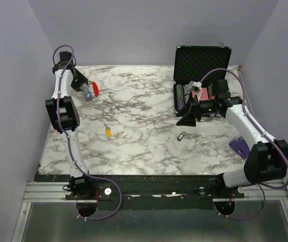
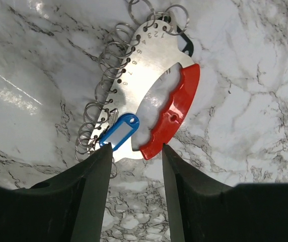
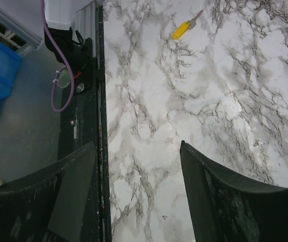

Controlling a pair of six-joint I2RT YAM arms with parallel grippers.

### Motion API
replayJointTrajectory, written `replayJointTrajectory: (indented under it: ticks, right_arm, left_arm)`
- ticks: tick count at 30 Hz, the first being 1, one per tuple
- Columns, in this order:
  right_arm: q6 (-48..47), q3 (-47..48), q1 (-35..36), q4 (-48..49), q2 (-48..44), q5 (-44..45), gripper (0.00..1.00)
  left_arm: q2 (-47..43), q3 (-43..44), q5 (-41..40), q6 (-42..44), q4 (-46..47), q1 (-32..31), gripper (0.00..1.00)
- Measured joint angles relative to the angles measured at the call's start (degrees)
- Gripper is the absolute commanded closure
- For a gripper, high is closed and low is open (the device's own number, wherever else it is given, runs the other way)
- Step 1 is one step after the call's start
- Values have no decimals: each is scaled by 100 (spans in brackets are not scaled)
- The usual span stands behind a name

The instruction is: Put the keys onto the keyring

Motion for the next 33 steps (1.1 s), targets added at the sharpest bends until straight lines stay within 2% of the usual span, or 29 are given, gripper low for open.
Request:
replayJointTrajectory:
  ticks: [7,15,18,25,27,31,33]
  right_arm:
    - [-15,7,0,-33,0,-2,24]
    - [-72,22,0,-72,0,-2,23]
    - [-114,26,0,-107,0,-2,23]
    - [-199,111,0,-227,0,-2,23]
    - [-234,133,0,-264,0,-2,23]
    - [-315,186,0,-367,0,-2,23]
    - [-352,208,0,-393,0,-2,23]
  left_arm:
    - [142,-122,52,-485,-151,83,47]
    - [142,-389,-59,-1325,-365,127,37]
    - [142,-439,-120,-1718,-533,131,36]
    - [140,-468,-299,-2557,-772,131,53]
    - [140,-483,-328,-2691,-798,131,54]
    - [140,-503,-361,-2903,-833,131,68]
    - [140,-511,-378,-2975,-844,131,71]
